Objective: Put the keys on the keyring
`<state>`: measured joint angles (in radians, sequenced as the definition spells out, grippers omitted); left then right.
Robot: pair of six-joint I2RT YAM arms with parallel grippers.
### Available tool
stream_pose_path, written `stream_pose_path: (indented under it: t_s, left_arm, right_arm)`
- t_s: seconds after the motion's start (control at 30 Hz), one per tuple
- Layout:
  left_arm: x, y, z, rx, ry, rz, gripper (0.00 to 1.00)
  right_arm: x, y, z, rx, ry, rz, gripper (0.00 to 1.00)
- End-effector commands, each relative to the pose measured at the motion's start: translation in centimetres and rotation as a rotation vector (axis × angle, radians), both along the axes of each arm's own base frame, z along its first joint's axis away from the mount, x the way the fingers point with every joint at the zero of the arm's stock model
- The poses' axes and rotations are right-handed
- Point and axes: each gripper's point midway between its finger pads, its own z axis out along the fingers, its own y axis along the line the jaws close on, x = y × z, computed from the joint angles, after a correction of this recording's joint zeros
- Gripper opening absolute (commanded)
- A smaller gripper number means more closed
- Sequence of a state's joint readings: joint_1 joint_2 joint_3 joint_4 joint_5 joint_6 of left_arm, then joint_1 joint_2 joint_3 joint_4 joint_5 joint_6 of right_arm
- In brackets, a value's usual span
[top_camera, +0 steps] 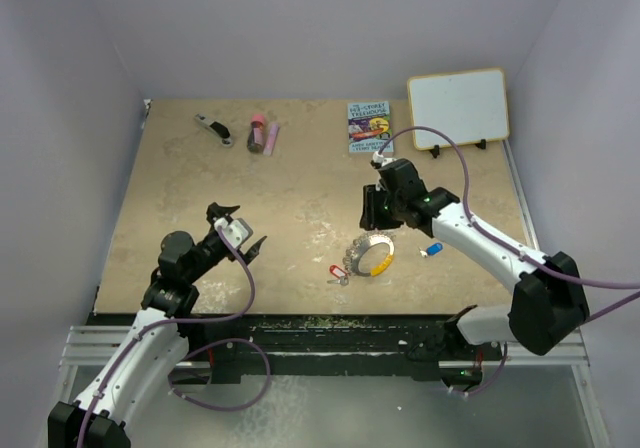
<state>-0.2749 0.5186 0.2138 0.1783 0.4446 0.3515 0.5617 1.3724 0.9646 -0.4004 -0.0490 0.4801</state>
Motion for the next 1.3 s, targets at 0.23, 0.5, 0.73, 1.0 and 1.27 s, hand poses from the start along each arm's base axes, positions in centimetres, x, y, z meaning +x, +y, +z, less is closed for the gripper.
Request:
stream_pose_path:
  t_s: [0.23, 0.5, 0.73, 1.0, 1.27]
  left_arm:
    - [0.0, -0.4, 0.8, -0.014, -0.039, -0.027, 0.98]
    - [0.1, -0.4, 0.8, -0.011, -0.033, -0.029, 0.98]
    - [0.4, -0.3, 0.7, -0.009, -0.029, -0.019, 0.98]
    - [0.0, -0.7, 0.6, -0.005, -0.022, -0.047, 0.98]
    - [-0.1, -0.7, 0.6, -0.003, -0.024, -0.053, 0.98]
  right_arm:
    - [1.3, -2.9, -0.8, -0.145, -0.059, -0.072, 0.61]
    - [2.8, -5.6, -2.3, -0.202, -0.023, -0.250, 0.72]
    - [3.0, -6.5, -2.6, -0.099, -0.019, -0.319, 0.87]
    - [2.5, -5.8, -2.4, 0.038, -0.051, -0.281, 0.98]
    - [0.2, -2.3, -1.8, 0.102, -0.102, 0.024, 0.54]
